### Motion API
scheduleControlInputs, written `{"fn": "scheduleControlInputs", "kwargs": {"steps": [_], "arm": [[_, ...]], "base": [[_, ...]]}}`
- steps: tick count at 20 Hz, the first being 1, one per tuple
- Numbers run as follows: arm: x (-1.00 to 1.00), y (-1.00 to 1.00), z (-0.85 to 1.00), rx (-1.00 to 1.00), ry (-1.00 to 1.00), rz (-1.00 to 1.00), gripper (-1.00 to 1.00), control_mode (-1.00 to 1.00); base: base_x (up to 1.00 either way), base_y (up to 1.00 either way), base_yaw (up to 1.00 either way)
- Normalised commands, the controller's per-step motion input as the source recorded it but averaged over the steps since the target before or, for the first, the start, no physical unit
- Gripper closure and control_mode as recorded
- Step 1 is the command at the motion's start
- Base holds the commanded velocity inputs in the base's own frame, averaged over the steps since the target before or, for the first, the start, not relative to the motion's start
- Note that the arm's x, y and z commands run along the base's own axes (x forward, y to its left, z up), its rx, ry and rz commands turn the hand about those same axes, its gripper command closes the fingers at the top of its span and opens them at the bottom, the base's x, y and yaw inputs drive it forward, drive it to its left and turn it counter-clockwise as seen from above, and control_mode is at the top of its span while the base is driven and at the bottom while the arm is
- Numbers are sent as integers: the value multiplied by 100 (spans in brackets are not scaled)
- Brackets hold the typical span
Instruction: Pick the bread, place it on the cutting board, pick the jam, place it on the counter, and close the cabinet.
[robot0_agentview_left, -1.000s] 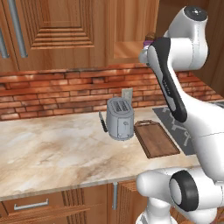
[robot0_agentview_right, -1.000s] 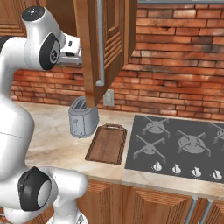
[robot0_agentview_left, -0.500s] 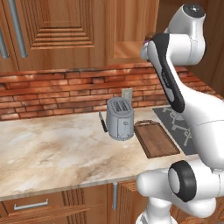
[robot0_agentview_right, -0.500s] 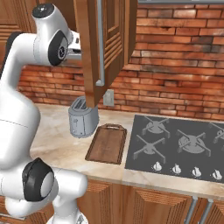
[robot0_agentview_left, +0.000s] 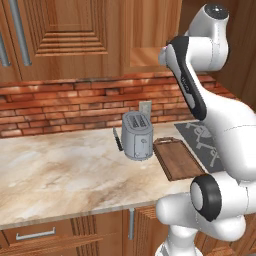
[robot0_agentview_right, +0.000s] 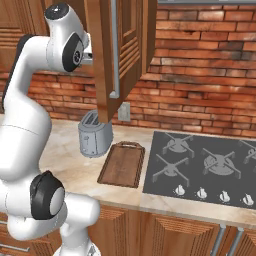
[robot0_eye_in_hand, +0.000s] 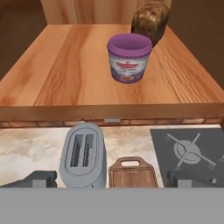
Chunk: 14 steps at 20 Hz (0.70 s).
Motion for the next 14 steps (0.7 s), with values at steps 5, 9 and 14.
{"fn": "scheduleControlInputs", "kwargs": {"steps": [5,9,14], "arm": [[26,-5,0,0,-3,-2,-100,-100],[23,-4,0,0,-4,-2,-100,-100],[21,-5,0,0,-6,-3,-100,-100]], "base": [[0,0,0],[0,0,0],[0,0,0]]}}
